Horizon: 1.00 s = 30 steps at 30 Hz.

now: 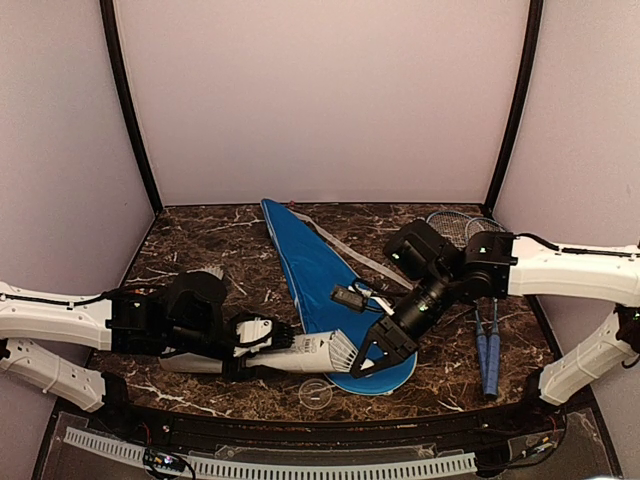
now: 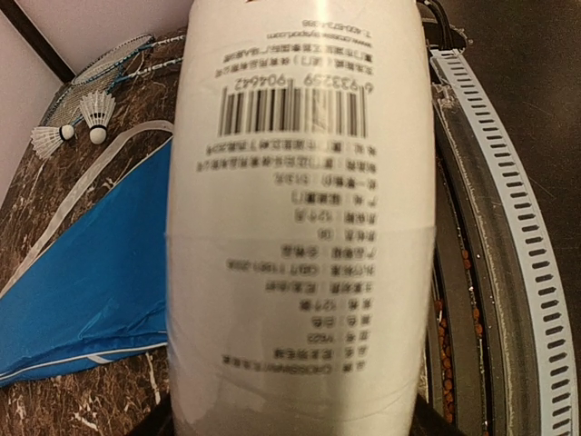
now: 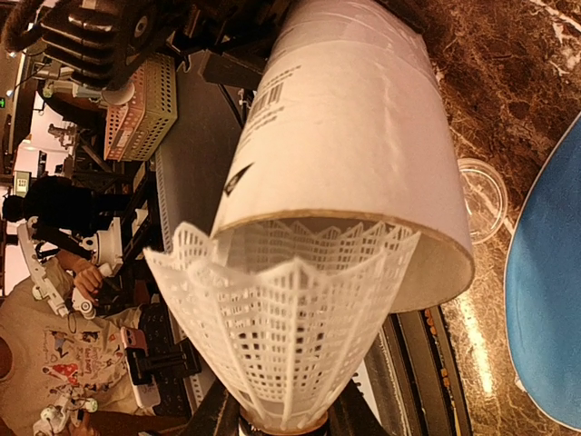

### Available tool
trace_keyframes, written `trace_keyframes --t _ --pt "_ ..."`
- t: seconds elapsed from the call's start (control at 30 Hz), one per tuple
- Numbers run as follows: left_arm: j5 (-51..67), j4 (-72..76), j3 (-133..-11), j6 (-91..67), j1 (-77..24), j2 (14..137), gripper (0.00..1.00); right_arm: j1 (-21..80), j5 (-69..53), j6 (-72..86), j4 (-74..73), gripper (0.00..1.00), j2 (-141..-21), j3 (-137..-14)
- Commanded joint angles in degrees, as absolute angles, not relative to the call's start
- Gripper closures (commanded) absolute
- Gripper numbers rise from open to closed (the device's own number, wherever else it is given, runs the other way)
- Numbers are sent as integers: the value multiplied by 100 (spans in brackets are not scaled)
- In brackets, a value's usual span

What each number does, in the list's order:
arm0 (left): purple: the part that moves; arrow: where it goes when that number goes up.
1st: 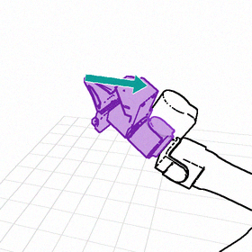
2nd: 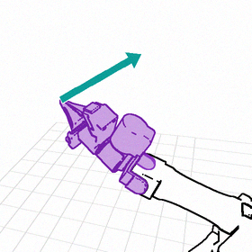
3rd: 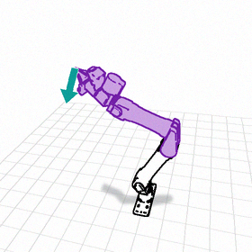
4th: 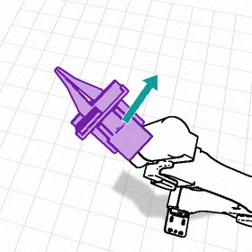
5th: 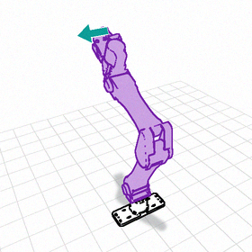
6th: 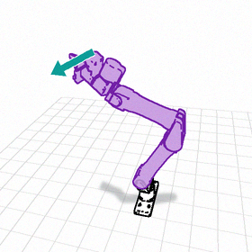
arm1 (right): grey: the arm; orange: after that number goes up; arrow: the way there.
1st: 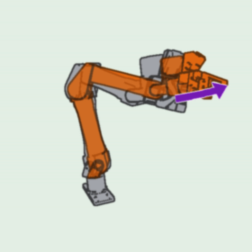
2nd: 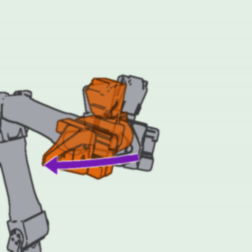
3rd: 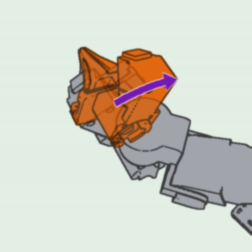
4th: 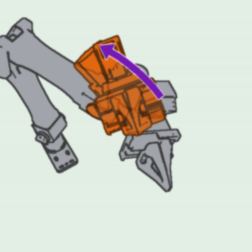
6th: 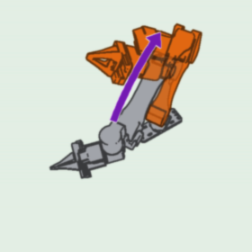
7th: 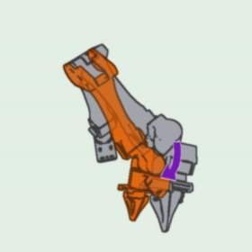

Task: Pack up the badminton gear
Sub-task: Place the shuttlecock in the racket bag.

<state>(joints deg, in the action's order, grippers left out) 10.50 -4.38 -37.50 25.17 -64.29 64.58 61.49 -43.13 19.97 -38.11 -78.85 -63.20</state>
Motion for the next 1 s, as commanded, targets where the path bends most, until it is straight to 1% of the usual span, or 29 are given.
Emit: trace_keyframes --t 0.0,0.4,0.97 --pt "1039 -273 -3747 2549 -6442 6377 39 6223 -4602 1915 -3792 80 -7974 -6189" --pt "1129 -237 -3702 2574 -6504 6294 39 6201 -5129 2007 -3784 81 -8156 -6073" --pt "787 -80 -3570 2606 -6715 5997 39 5984 -5651 1866 -4029 80 -8396 -5921"
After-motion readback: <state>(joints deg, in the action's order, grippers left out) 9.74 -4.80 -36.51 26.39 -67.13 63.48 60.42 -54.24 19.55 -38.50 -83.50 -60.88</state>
